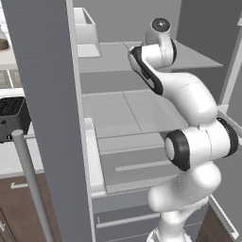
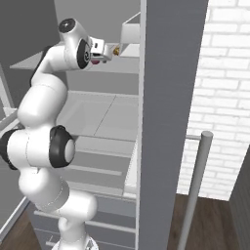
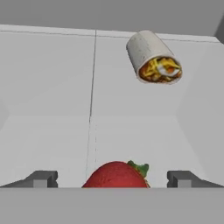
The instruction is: Take the strawberry from the fridge and place it on top of the pancake, located on the dining counter.
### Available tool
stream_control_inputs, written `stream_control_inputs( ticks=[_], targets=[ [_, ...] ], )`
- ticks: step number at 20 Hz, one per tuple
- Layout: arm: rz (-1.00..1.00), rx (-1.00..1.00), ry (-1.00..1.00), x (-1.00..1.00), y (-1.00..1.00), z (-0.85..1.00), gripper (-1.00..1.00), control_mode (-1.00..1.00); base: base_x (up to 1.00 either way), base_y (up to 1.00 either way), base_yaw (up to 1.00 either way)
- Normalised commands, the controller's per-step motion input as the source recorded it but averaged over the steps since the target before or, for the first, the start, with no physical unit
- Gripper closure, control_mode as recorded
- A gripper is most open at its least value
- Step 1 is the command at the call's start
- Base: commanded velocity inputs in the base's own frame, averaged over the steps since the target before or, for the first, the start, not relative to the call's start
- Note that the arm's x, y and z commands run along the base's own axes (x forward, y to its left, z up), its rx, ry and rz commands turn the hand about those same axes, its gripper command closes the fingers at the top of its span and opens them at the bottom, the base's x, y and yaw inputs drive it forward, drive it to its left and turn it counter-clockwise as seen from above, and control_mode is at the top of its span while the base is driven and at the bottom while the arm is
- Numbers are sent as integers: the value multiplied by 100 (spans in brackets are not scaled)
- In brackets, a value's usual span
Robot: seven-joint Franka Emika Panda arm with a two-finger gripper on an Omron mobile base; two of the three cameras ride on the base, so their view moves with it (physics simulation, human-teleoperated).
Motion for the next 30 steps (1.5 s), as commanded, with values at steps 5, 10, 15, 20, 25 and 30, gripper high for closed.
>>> stream_control_inputs(
  ticks=[5,10,15,20,25,30],
  targets=[
    [0,0,0,9,0,-7,-100,-100,0,0,0],
    [0,0,0,0,2,-19,100,-100,0,0,0],
    [0,0,-1,-1,0,-15,100,-100,0,0,0],
    [0,0,-14,-27,0,0,100,-100,0,0,0],
    [0,0,-1,-62,0,0,100,-100,0,0,0],
    [0,0,0,-83,0,20,100,-100,0,0,0]
  ],
)
